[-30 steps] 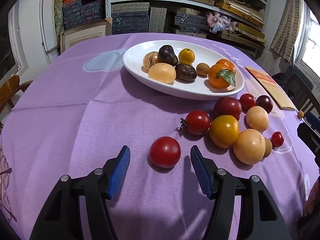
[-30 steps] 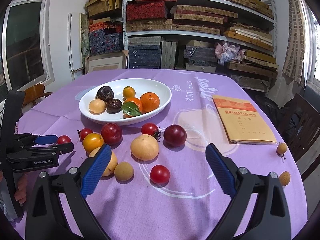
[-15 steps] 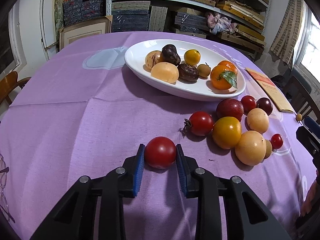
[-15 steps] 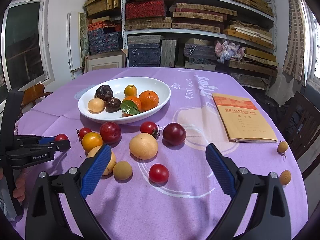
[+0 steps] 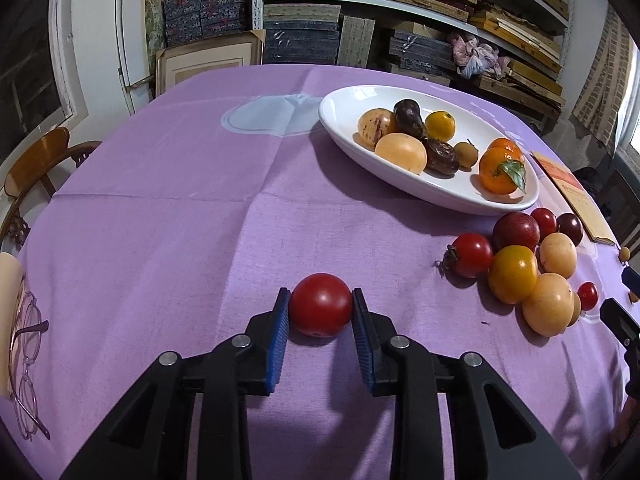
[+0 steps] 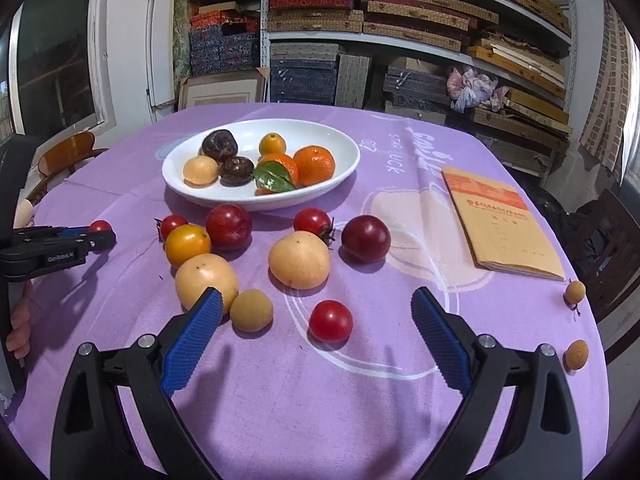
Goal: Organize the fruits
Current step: 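Grasp the small red cherry tomato with the right gripper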
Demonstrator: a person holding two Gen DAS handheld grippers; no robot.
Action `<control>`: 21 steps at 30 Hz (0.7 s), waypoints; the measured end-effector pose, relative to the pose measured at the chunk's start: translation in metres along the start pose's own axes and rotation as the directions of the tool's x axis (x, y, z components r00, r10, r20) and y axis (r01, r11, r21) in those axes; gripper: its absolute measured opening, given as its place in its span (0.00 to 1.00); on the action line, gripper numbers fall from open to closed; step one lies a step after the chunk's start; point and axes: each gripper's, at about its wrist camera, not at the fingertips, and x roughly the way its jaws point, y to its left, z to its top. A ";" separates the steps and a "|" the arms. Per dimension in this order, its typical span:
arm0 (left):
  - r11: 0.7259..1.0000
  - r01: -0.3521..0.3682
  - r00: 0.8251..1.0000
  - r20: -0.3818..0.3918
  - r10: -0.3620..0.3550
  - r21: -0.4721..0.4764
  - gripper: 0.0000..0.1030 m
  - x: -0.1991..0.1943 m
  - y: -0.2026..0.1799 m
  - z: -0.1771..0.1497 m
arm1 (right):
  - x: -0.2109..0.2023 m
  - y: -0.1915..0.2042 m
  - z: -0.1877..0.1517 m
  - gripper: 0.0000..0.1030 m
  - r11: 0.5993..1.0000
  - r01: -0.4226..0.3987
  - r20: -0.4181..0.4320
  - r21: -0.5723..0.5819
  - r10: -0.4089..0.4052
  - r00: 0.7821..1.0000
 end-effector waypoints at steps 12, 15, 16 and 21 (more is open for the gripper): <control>1.000 0.008 1.000 -0.004 -0.008 -0.004 0.30 0.002 0.000 -0.001 | 0.020 -0.019 -0.002 0.36 0.996 -0.045 -0.090 0.076 0.052 0.995; 1.000 0.006 1.000 -0.005 -0.006 -0.003 0.30 0.001 0.000 -0.001 | 0.022 -0.018 -0.002 0.35 0.996 -0.053 -0.104 0.077 0.061 0.993; 1.000 0.007 1.000 -0.005 -0.007 -0.003 0.30 0.002 0.000 -0.001 | 0.024 -0.017 -0.002 0.34 0.996 -0.055 -0.111 0.074 0.063 0.992; 1.000 0.006 1.000 -0.005 -0.006 -0.002 0.30 0.002 0.000 -0.001 | 0.026 -0.015 -0.002 0.27 0.996 -0.055 -0.123 0.064 0.063 0.990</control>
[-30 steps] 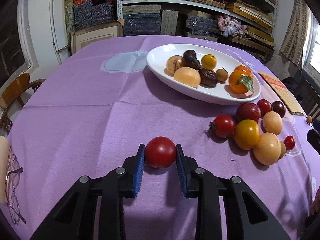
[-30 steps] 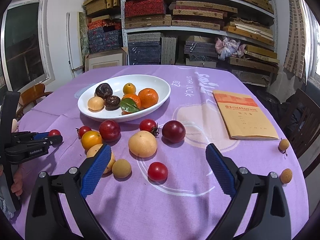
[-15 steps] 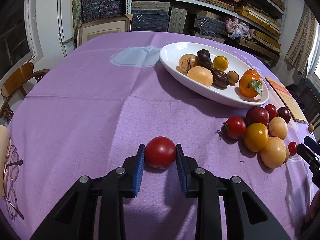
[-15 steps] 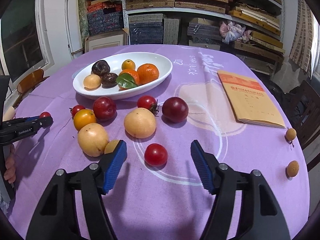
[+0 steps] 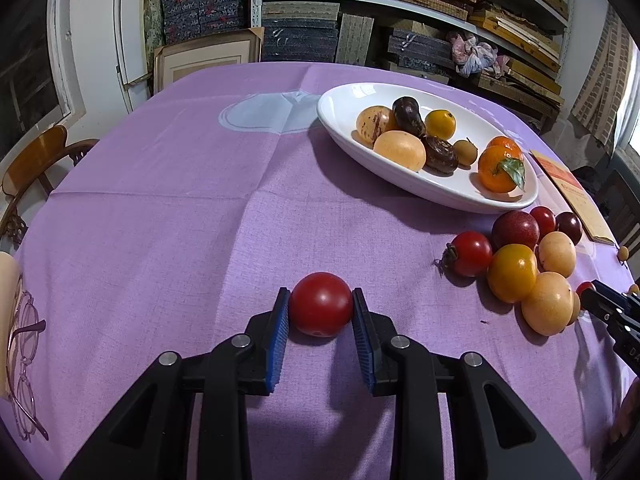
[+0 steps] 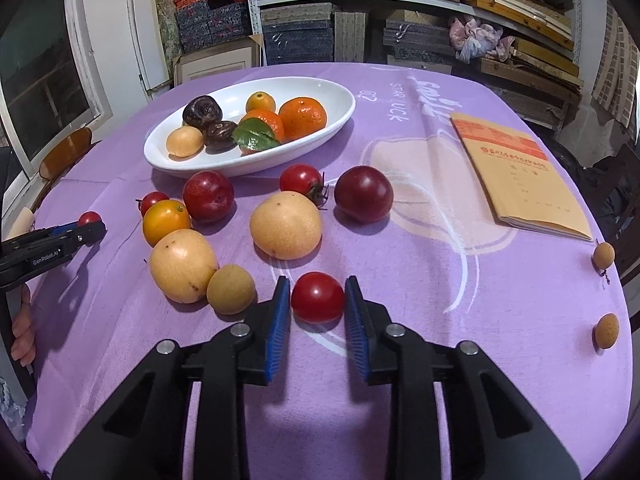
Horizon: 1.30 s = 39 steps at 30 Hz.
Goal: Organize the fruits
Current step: 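Grasp the small red cherry tomato with the right gripper, then place the red tomato on the plate with the left gripper while the right gripper places the cherry tomato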
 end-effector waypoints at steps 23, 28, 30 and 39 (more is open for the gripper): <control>0.999 0.030 0.999 0.021 -0.031 0.042 0.30 -0.008 -0.017 0.021 | -0.019 0.014 0.021 0.26 0.999 -0.002 0.061 -0.049 0.005 0.998; 0.993 0.040 0.995 0.085 -0.049 0.113 0.30 -0.019 -0.049 0.057 | -0.022 0.025 0.069 0.26 0.997 -0.010 0.110 -0.077 0.018 0.994; 0.990 0.052 0.995 0.082 -0.063 0.134 0.30 -0.014 -0.063 0.069 | -0.013 0.028 0.087 0.26 0.997 -0.034 0.109 -0.068 0.041 0.993; 0.978 0.049 0.997 0.052 -0.061 0.202 0.30 0.033 -0.110 0.089 | 0.041 0.024 0.152 0.26 1.000 -0.013 0.100 -0.005 0.013 0.995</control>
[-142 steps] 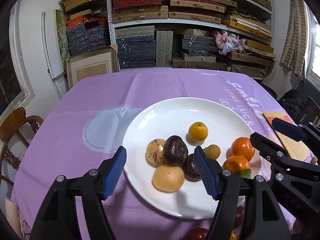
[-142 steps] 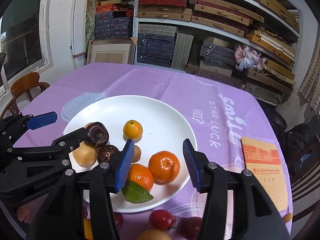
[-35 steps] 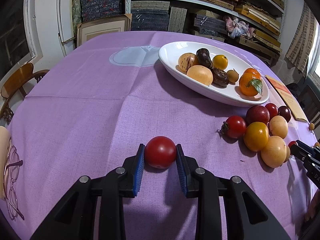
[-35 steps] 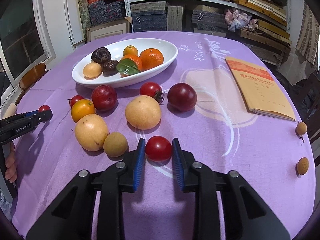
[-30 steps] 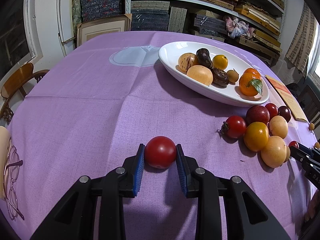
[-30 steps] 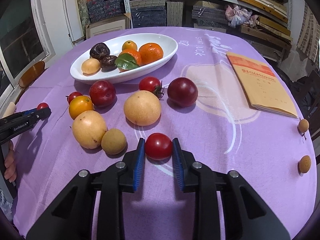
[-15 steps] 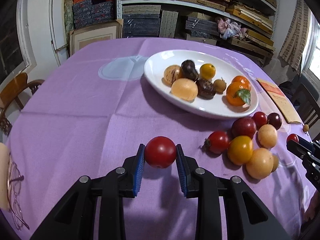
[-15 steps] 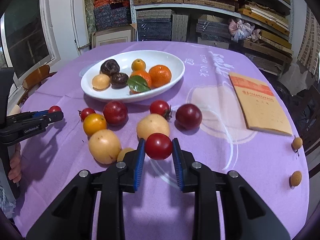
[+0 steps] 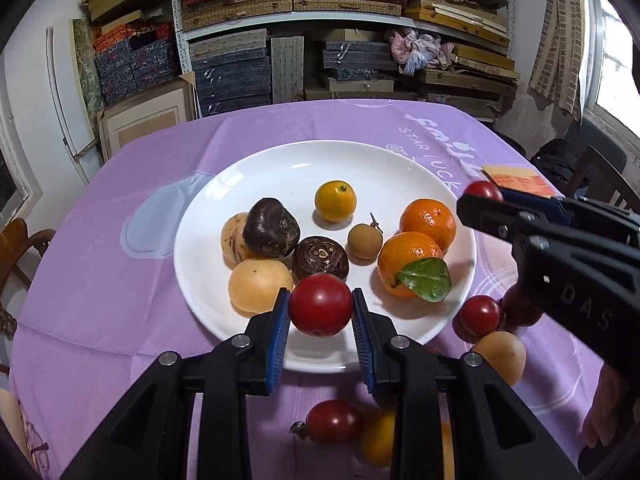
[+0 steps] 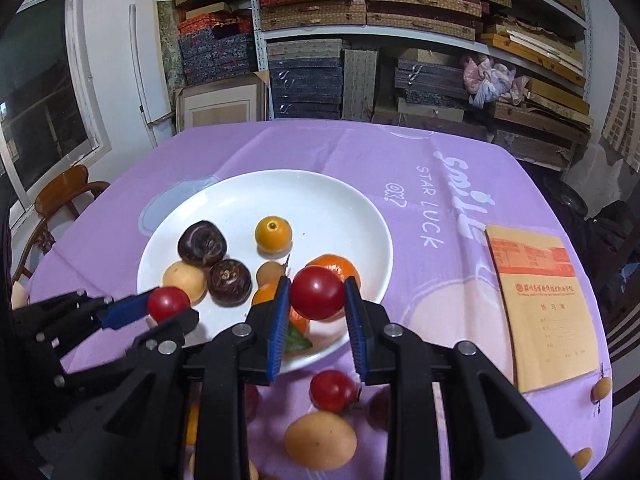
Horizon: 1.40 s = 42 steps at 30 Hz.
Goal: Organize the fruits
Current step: 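Place the red tomato on the plate with the left gripper while the right gripper places the cherry tomato, then move the open left gripper toward the red tomato with green stem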
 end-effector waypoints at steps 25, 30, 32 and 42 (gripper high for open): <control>0.987 0.064 0.994 0.098 -0.050 -0.146 0.86 -0.038 0.052 -0.025 | -0.059 -0.026 -0.067 0.87 0.995 0.093 0.106 0.036 -0.096 0.990; 0.990 0.054 0.994 0.098 -0.041 -0.131 0.90 -0.057 0.057 -0.059 | -0.077 -0.014 -0.110 0.95 0.993 0.119 0.120 0.012 -0.120 0.986; 0.995 0.027 0.995 0.099 -0.017 -0.098 0.90 -0.058 0.052 -0.071 | -0.083 -0.010 -0.119 0.95 0.993 0.122 0.125 -0.002 -0.120 0.985; 0.998 -0.013 0.998 0.065 0.017 -0.061 0.90 -0.041 0.039 -0.065 | -0.091 -0.022 -0.129 0.96 0.995 0.089 0.120 0.048 -0.094 0.988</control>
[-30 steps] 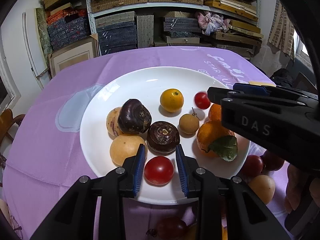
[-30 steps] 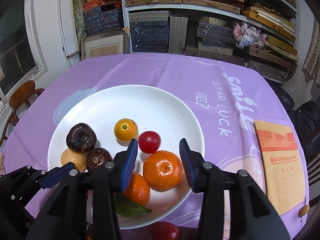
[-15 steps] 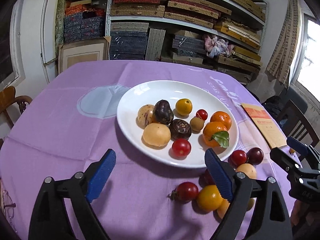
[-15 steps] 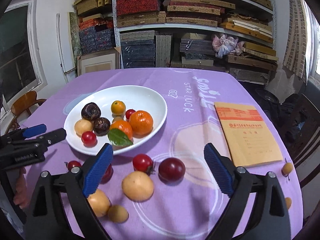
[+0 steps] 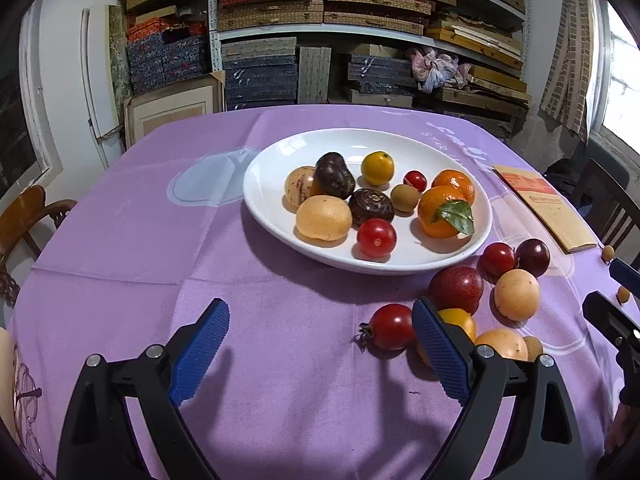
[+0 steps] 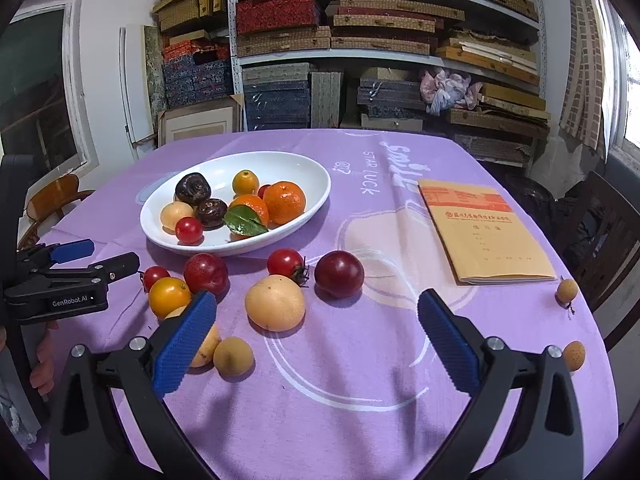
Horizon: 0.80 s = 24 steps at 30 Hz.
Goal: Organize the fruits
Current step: 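Move the open left gripper toward the red tomato with green stem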
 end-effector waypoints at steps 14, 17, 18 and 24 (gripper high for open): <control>1.000 0.017 0.998 -0.069 -0.016 0.009 0.93 0.031 -0.003 0.003 | 0.005 0.000 0.004 0.96 1.000 -0.013 -0.018 0.003 0.013 1.000; 1.000 0.015 0.997 -0.079 -0.014 0.013 0.94 0.030 -0.003 0.003 | 0.008 0.001 0.005 0.96 1.000 -0.014 -0.026 0.005 0.014 1.000; 1.000 0.015 0.997 -0.081 -0.015 0.009 0.94 0.031 -0.003 0.004 | 0.009 0.001 0.004 0.96 1.000 -0.014 -0.029 0.002 0.014 0.999; 1.000 0.004 0.995 -0.097 -0.005 -0.011 0.96 0.044 0.000 0.011 | 0.011 0.004 0.003 0.96 1.000 -0.012 -0.033 -0.009 0.012 0.999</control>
